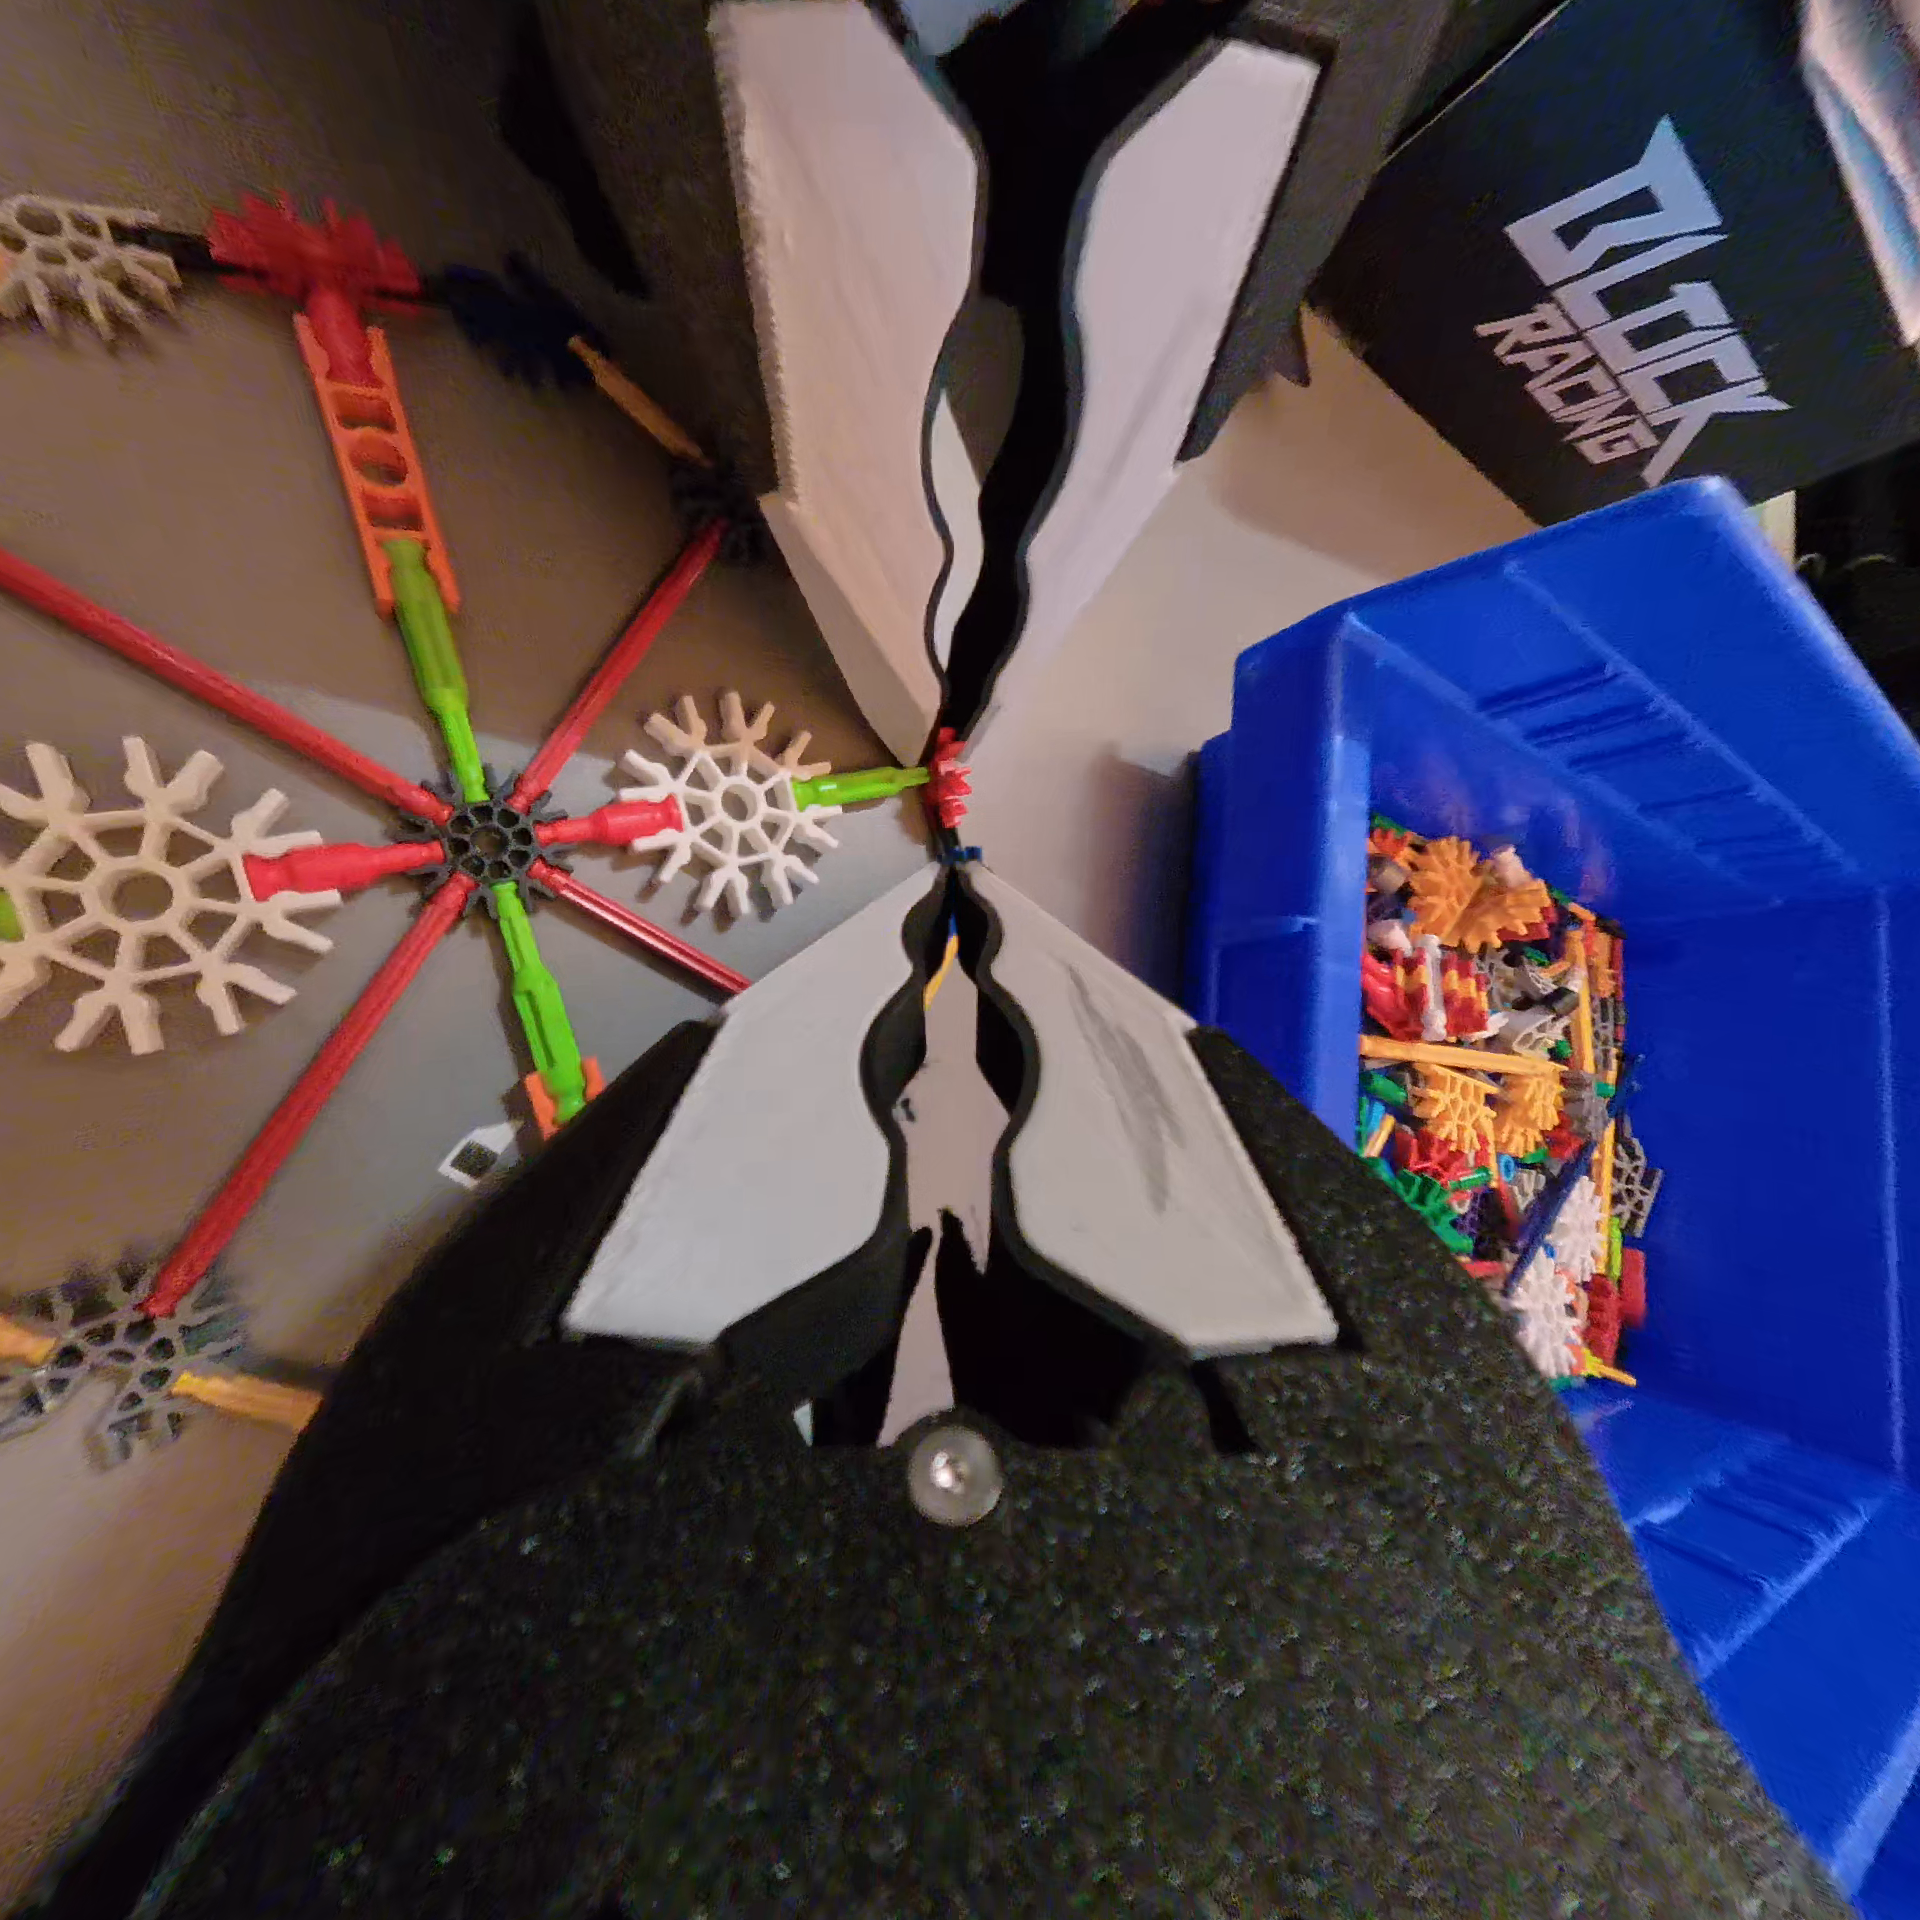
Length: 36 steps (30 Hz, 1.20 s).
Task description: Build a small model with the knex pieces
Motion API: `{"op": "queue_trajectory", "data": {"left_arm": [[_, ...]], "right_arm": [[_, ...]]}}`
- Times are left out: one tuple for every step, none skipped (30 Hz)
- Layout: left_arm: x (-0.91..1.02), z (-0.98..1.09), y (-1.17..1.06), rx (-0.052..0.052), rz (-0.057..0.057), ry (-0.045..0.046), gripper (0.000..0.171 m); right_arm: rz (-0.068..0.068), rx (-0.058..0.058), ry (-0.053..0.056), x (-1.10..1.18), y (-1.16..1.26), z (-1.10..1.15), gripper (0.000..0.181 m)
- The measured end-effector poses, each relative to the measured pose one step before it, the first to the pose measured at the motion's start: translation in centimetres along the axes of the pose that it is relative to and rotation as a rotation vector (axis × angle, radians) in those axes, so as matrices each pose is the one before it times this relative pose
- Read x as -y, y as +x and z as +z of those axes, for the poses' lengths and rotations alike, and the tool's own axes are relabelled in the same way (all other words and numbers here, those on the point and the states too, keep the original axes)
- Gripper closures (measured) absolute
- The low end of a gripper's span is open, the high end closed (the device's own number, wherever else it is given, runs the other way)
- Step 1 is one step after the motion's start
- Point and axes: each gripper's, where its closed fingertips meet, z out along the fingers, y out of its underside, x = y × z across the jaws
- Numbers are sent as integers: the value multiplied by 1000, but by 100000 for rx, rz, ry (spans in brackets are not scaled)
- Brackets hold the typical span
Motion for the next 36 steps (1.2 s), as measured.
{"op": "queue_trajectory", "data": {"left_arm": [[-1,6,3,-205,103,-24,168],[0,-9,-3,-47,187,-154,168],[-6,6,-12,22,372,-113,168],[5,-5,7,-184,100,-10,168],[-1,-5,-10,-370,-109,50,168],[5,5,-6,-310,-116,139,168],[-10,0,-2,-221,-118,205,168],[9,1,-2,-187,-155,181,168],[5,-10,2,-97,48,111,168],[-3,9,-2,0,70,17,168],[22,30,-37,341,335,16,168],[34,22,1,88,405,71,168],[42,20,-6,-153,201,72,168],[6,2,1,-292,132,-14,168],[2,3,3,-324,-247,181,168],[5,8,-2,-234,-308,422,168],[5,-3,-4,-184,-168,207,168],[-3,-2,-10,16,314,-130,168],[1,11,2,168,558,-175,168],[8,2,-7,100,319,-166,168],[-18,-4,1,67,198,-138,168],[1,-2,-7,65,135,-45,168],[2,-2,-5,48,105,22,168],[-14,2,-3,-29,57,55,168],[10,6,0,-58,-84,181,168],[-3,0,6,-118,-50,90,168],[1,2,-3,-67,-32,118,168],[2,-2,-2,-37,-10,187,168],[-4,-3,7,-127,-127,203,168],[-2,9,-9,-189,-129,138,168],[-9,2,-16,-169,59,93,168],[11,10,-16,-220,-73,73,168],[3,3,-15,-201,4,20,168],[11,-4,-8,-127,128,146,168],[12,6,-5,-171,-237,143,168],[1,3,3,-122,-172,171,168]], "right_arm": [[-284,829,-1657,-287,-173,236,181],[435,-215,-256,-9,23,78,181],[626,263,-691,-33,47,9,181],[419,546,-334,-14,-8,45,181],[312,664,-136,-21,-46,41,181],[41,775,-86,-17,-73,32,181],[-1148,1101,-330,-19,-213,49,181],[-821,468,-260,34,-144,85,181],[275,858,-349,37,-88,40,181],[819,1899,-413,51,-166,23,181],[1432,2490,-302,33,-236,106,181],[2277,1271,-110,10,6,56,181],[497,618,-858,-80,40,-100,181],[-146,-1311,604,98,265,-291,181],[2367,-1219,3806,530,414,-480,181],[3842,608,2565,336,303,-333,181],[3247,-35,458,-54,391,-56,181],[2940,-104,-222,-227,382,131,181],[2367,1364,-671,-258,80,200,181],[886,1130,-262,-133,-62,186,181],[-95,21,-877,-173,5,199,181],[159,-119,-1793,-312,8,219,181],[395,612,49,-30,-116,121,181],[132,169,35,-41,-13,16,181],[37,126,-120,-44,-20,11,181],[358,183,186,-34,-39,12,181],[640,167,536,-12,-9,10,181],[772,320,340,-27,-13,16,181],[1067,530,-291,-40,-11,12,181],[612,373,-523,-17,-9,16,181],[77,258,-494,-25,-18,9,181],[400,550,-525,-47,-10,7,181],[1870,1328,-369,-26,-12,15,181],[1209,1267,-128,-25,-11,20,181],[511,1027,-1,-17,-19,13,181],[1410,1421,-81,-10,-14,17,181]]}}
